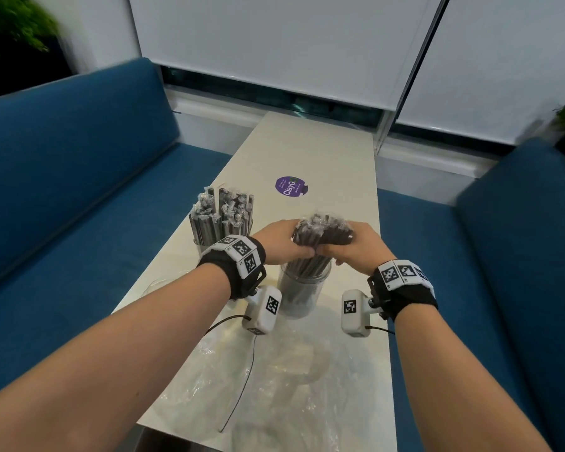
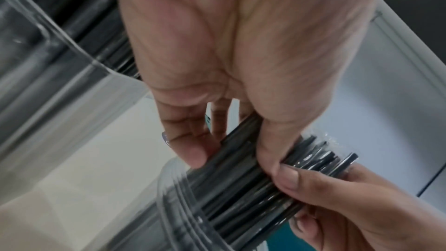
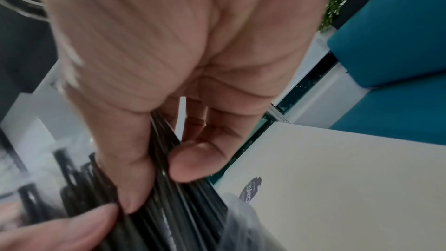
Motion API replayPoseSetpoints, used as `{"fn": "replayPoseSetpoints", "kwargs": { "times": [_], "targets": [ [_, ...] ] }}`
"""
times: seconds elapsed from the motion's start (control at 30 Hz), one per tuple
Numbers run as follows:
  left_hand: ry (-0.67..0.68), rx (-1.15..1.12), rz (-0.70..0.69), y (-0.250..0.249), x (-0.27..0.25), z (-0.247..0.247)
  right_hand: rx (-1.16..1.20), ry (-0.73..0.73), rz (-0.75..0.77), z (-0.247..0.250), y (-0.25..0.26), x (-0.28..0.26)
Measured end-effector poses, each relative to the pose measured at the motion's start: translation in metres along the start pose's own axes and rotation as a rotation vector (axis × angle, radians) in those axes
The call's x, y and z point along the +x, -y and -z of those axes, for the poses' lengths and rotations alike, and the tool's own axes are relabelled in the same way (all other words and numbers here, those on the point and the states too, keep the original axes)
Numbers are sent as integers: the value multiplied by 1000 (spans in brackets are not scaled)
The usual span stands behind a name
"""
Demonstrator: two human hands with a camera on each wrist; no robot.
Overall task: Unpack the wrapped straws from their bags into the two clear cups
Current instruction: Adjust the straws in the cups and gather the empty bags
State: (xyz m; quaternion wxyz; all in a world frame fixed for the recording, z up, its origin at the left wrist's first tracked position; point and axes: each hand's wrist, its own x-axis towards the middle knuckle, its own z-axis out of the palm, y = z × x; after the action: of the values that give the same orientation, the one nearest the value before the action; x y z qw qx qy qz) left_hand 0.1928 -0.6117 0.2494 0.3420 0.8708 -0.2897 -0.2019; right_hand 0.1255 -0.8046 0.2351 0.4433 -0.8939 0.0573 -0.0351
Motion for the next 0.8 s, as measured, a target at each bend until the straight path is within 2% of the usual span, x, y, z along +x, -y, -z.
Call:
{"fn": "replayPoseSetpoints", "kwargs": {
  "times": [0.1,0.23,0.33,0.43,0.53,0.63,0.7,0.8],
  "targets": [
    [-67,-54,15,-3,-3,2,87,-10,-24,6,-3,-10],
    [-34,-22,74,6,-4,-4,-7,51,-94,0,-4,-23],
    [-63,-76,76,9,-7,-8,23,-67,-70,-8,-6,-22],
    [-156,-131,68,11,-7,-11,55,-191,-76,-12,-8,-19],
    [-165,41,66,12,-7,-14,-57,-127,-107,-17,-5,-22],
    [-141,168,57,13,-15,-12,-7,-94,-132,-15,1,-33],
    [-107,190,52,13,-26,-7,26,-157,-147,-11,1,-44],
    [-66,229,18,9,-56,6,11,-361,-145,-5,11,-65]
  ]
}}
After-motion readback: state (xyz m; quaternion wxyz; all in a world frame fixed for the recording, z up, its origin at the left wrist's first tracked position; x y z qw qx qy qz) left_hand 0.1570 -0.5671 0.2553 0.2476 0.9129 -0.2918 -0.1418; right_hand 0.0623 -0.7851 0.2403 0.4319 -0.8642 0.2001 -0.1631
